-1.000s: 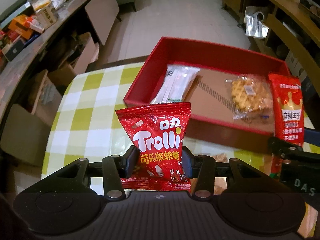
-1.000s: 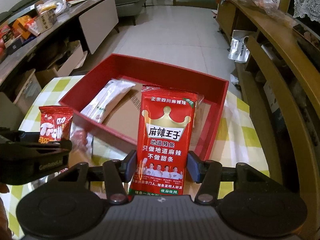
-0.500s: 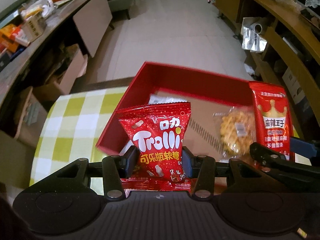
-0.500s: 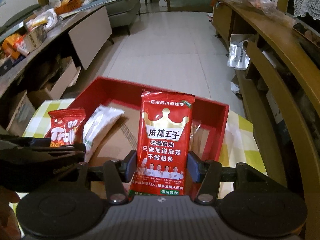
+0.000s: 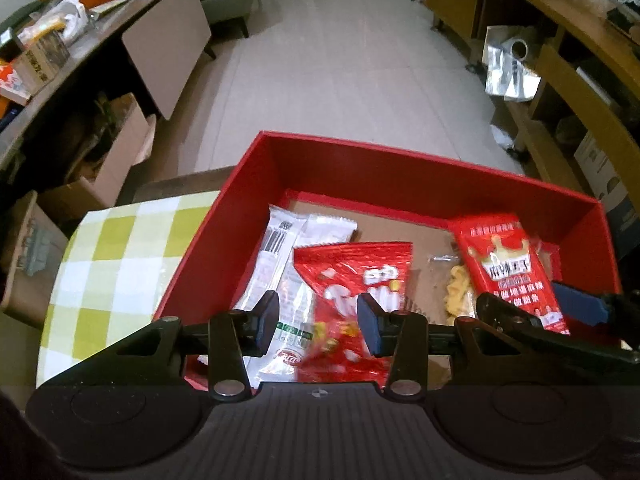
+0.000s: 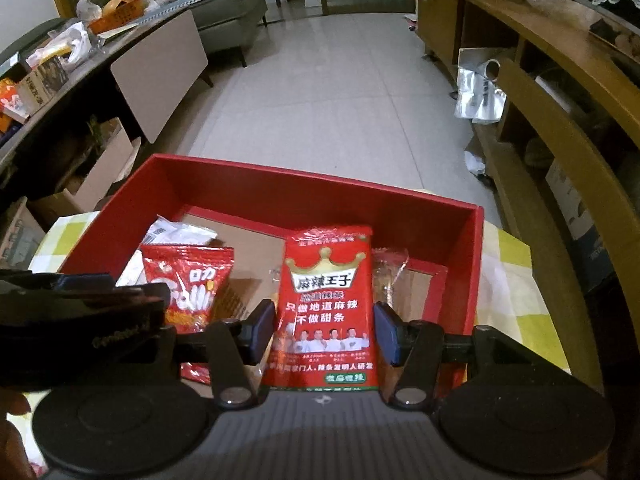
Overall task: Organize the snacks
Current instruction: 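Lower the Trolli bag and spicy strip pack into the red box and open both tools, then raise both open tools away from the red box, then lower the left tool onto the brown beef jerky pack and close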
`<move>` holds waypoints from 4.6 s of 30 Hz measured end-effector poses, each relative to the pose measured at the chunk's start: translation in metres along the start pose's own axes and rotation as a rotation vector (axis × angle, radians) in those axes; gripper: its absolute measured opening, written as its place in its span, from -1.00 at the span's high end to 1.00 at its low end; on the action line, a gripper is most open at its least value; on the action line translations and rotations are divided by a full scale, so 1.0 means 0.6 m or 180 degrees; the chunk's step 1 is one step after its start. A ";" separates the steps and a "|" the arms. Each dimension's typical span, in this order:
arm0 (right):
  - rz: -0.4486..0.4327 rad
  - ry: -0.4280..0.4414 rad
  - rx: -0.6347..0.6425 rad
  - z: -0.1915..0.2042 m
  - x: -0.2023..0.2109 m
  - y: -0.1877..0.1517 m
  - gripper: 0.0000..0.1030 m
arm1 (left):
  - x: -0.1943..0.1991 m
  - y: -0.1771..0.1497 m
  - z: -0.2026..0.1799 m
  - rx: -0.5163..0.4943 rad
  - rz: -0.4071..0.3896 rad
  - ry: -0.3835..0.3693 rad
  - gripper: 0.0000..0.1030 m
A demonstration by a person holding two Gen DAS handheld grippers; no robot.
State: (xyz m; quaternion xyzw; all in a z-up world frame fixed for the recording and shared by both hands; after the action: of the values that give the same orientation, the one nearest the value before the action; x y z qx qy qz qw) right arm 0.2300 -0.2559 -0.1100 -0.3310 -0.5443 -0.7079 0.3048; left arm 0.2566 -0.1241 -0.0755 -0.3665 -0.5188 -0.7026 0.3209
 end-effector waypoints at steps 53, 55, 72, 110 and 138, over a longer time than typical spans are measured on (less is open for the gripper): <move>-0.0018 -0.0136 0.0603 0.107 0.167 -0.073 -0.40 | 0.143 -0.103 0.098 -0.0033 -0.0110 0.0247 -0.59; -0.0012 -0.0120 0.0625 0.112 0.173 -0.082 -0.41 | 0.148 -0.113 0.102 -0.0055 -0.0100 0.0255 -0.60; 0.0109 0.0050 0.0836 0.159 0.219 -0.156 -0.42 | 0.183 -0.205 0.138 -0.0145 -0.0017 0.0338 -0.68; 0.0297 0.0147 0.0975 0.190 0.220 -0.208 -0.56 | 0.189 -0.288 0.160 -0.0420 0.0013 0.0655 -0.81; 0.0443 0.0063 0.1026 0.168 0.197 -0.216 -0.57 | 0.111 -0.286 0.186 0.0196 0.0671 0.0207 -0.81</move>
State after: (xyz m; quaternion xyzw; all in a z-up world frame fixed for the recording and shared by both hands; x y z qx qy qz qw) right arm 0.0709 -0.1376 -0.0704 -0.3078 -0.6235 -0.5919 0.4075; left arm 0.0997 0.0229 -0.0822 -0.3860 -0.4880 -0.6602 0.4207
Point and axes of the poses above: each gripper's, at about its wrist camera, not at the fingertips, and x roughly against the way its jaws point, z to its left, y to its top, the point moved 1 cm from there along -x, roughly the way its jaws point, and after that the axes turned 4 degrees about y, right-handed, at the moved point
